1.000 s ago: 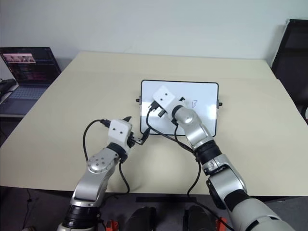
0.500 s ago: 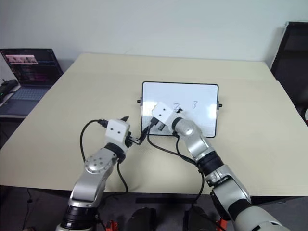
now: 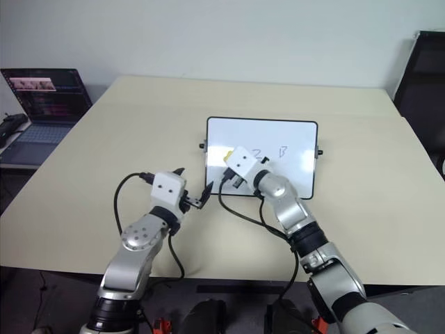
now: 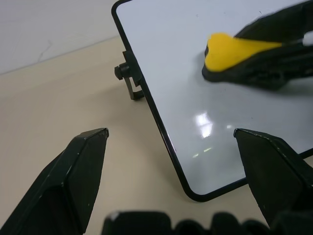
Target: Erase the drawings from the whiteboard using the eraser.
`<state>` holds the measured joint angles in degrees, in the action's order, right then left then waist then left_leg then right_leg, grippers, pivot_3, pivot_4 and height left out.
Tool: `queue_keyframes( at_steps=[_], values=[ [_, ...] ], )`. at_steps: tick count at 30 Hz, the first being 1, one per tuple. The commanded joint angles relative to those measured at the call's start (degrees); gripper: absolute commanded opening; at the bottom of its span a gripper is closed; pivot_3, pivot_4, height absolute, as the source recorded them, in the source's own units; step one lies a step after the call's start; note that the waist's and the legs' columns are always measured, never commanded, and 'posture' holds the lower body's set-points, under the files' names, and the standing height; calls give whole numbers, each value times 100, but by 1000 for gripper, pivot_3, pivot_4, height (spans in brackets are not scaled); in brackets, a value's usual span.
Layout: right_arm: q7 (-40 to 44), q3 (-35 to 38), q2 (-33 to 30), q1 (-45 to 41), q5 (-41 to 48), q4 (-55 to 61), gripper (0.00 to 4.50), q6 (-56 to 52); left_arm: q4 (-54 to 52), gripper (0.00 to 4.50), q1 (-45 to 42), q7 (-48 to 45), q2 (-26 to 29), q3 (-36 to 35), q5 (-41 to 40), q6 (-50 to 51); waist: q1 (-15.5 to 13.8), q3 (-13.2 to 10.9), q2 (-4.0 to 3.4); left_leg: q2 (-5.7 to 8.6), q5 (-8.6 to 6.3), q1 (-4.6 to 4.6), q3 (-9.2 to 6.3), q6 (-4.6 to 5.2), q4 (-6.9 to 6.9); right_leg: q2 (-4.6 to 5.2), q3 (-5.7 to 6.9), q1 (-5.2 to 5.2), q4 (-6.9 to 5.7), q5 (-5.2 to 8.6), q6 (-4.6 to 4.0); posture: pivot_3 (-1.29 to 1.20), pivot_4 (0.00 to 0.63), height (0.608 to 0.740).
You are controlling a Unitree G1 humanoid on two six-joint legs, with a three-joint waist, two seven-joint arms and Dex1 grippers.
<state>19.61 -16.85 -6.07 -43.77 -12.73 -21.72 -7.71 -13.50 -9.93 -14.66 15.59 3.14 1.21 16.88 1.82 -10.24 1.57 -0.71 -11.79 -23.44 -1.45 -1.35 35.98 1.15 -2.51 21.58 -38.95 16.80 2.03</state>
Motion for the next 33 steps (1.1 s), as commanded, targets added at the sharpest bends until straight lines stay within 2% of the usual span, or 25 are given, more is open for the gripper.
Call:
queue_keyframes(
  at_steps=[1,8,16,33],
  values=[
    [-130,209,86,-283,142,37,969,403,-97,4500,-127,-25,23,19,44,-142,6,0,0,0,0,-1,0,0,-1,0,0,2,0,0,0,0,150,740],
    [-347,271,136,-598,1,-485,969,462,-122,4500,-105,-19,46,-15,44,-138,4,0,0,-2,-1,-30,0,-1,-7,1,0,30,0,0,-1,0,150,740],
    [-283,-179,-29,-545,-538,-794,969,202,-218,4500,-35,31,53,-38,62,-106,5,0,0,-2,-1,-43,2,-1,-8,3,-2,45,-1,-1,-2,0,150,740],
    [108,-472,-159,220,-648,212,969,-407,-240,4500,-2,22,65,-21,59,-153,1,1,1,-1,-1,-39,-1,-1,-2,2,0,40,-4,-1,-2,0,150,740]
  ],
)
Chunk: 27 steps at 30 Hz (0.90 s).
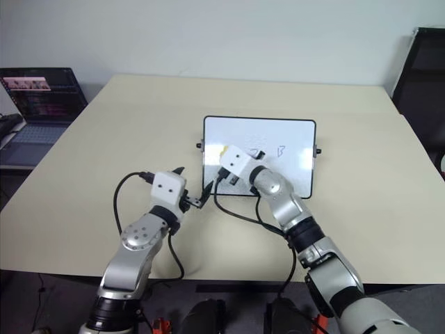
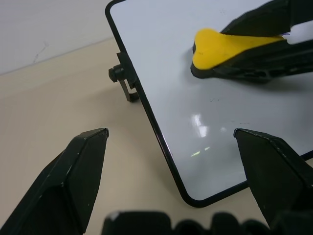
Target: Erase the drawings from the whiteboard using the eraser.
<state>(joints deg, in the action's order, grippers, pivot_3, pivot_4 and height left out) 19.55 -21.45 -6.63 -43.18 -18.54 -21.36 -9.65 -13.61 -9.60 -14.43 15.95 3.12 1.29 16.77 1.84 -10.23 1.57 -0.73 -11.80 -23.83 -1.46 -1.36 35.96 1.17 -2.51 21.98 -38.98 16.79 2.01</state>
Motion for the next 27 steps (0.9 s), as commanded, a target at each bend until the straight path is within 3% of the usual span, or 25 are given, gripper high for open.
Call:
queue_keyframes(
  at_steps=[1,16,21,27],
  values=[
    [144,-13,-120,216,-66,248,969,-253,-226,4500,-39,-1,29,-17,50,-143,-1,0,0,0,0,0,0,0,0,0,0,0,0,0,0,0,150,740],
    [221,258,-162,450,211,866,969,-424,-173,4500,-95,-31,22,0,33,-144,-7,0,0,1,0,-1,-1,0,0,-1,2,-1,1,0,0,0,150,740],
    [382,829,108,651,1092,1343,969,-456,-183,4500,-69,-97,28,14,-11,-173,-9,0,0,1,0,-4,-2,0,0,0,2,0,3,0,1,0,150,740],
    [498,1448,-115,1257,1735,2465,969,-739,-151,4500,-67,-210,84,-56,-57,-214,-15,-1,0,1,-1,-8,-1,0,-2,-1,2,3,4,1,1,0,150,740]
  ],
)
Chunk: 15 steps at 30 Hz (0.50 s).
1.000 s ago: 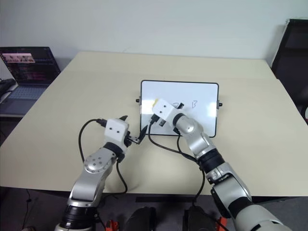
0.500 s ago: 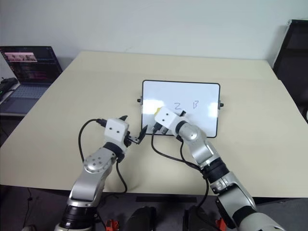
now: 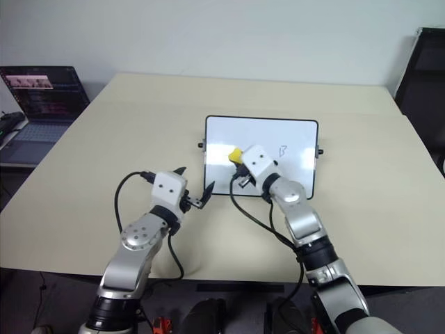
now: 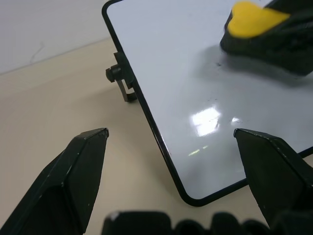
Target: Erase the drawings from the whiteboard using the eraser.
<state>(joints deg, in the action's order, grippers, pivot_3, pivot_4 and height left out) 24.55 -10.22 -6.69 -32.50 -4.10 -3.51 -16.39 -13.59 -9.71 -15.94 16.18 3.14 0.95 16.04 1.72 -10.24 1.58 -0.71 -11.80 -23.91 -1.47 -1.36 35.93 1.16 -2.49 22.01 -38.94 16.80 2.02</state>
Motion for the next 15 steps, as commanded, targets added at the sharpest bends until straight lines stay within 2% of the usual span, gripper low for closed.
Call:
queue_keyframes(
  at_steps=[1,5,9,15],
  values=[
    [7,363,-158,302,335,825,969,-52,-143,4500,-63,-75,67,-55,-27,-147,-3,0,0,0,0,0,0,0,0,0,0,0,0,0,0,0,150,740],
    [-58,500,-435,807,301,1150,969,212,-97,4500,-74,-169,91,-42,-50,-175,-3,0,0,0,0,0,1,0,0,-1,-1,0,1,0,0,0,150,740],
    [-202,450,-810,1246,-31,1186,969,914,-28,4500,-117,-213,99,-63,-53,-206,-3,0,1,2,0,1,3,0,0,-3,-2,0,1,1,1,0,150,740],
    [-457,394,-1007,1602,-323,1027,969,1627,44,4500,-174,-285,104,-58,-53,-240,10,-1,1,0,0,2,2,0,0,-10,-2,0,1,1,2,0,150,740]
  ],
)
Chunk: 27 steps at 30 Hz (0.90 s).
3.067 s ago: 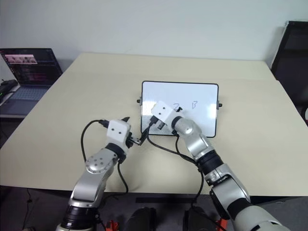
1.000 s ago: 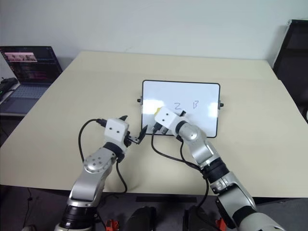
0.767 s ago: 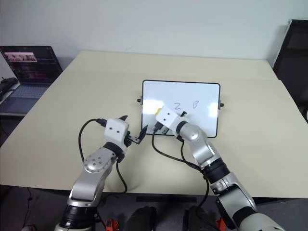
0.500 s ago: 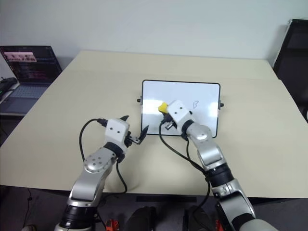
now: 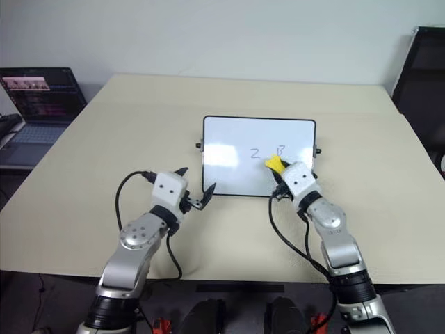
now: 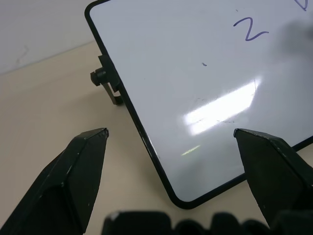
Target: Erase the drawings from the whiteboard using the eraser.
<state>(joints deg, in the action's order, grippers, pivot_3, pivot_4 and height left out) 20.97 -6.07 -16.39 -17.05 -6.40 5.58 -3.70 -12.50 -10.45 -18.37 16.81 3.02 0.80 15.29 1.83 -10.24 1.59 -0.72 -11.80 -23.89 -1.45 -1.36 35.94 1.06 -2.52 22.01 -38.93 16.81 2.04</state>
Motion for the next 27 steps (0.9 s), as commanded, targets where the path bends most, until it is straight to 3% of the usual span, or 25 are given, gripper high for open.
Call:
queue_keyframes(
  at_steps=[1,17,27],
  values=[
    [-118,-13,-36,81,-96,103,969,391,-61,4500,-104,-46,42,-47,-39,-168,0,0,0,0,0,0,1,0,0,0,-1,0,0,0,0,0,150,740],
    [-238,9,-24,44,-105,-64,969,490,-77,4500,-83,-70,28,-78,-35,-173,-8,0,0,1,0,0,1,0,1,1,-1,-1,0,0,0,0,150,740],
    [-276,-58,81,-755,-168,-411,969,285,55,4500,-200,-72,12,-58,-27,-217,-8,0,0,2,0,1,2,0,3,1,-1,-2,-2,-1,-1,0,150,740]
  ],
)
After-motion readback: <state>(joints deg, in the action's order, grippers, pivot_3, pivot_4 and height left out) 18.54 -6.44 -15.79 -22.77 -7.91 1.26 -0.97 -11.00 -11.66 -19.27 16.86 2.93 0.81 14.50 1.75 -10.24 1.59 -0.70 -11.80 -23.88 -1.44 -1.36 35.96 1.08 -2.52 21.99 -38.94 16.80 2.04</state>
